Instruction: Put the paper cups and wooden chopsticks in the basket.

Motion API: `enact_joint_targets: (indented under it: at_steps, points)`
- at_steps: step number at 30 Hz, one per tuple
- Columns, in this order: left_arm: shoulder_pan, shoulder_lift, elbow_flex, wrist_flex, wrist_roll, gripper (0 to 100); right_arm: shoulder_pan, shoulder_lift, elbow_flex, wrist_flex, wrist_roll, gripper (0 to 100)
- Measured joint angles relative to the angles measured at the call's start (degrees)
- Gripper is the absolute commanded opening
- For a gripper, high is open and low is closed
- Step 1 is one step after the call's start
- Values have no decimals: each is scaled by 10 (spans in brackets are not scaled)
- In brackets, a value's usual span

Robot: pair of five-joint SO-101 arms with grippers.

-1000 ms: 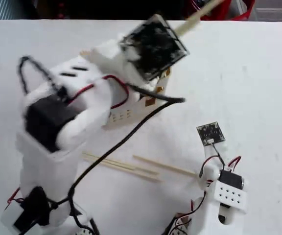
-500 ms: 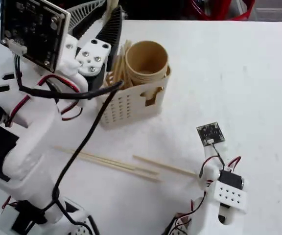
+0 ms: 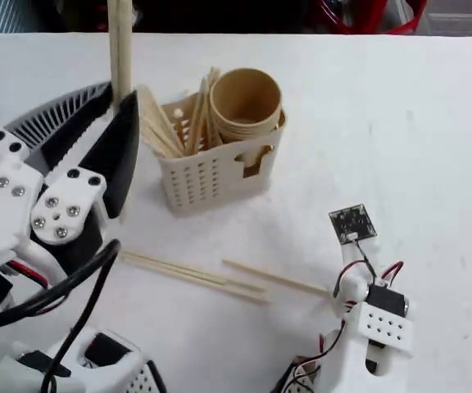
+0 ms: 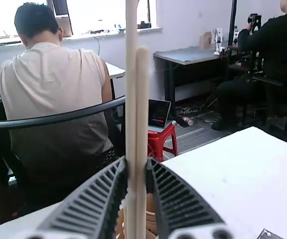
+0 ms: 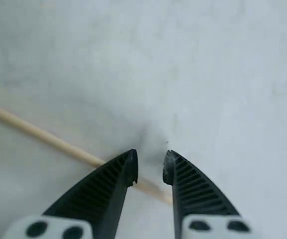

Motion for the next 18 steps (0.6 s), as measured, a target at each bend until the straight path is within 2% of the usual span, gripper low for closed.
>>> enact_joint_targets:
  at_steps: [9, 13, 18]
  points:
    - [-1, -84, 35, 22, 12, 23, 0, 0, 0, 0, 0, 96]
    - [-2, -141, 186, -5, 12, 23, 0, 0, 0, 0, 0, 96]
    - [-3, -278, 422, -147, 9, 23, 0, 0, 0, 0, 0, 96]
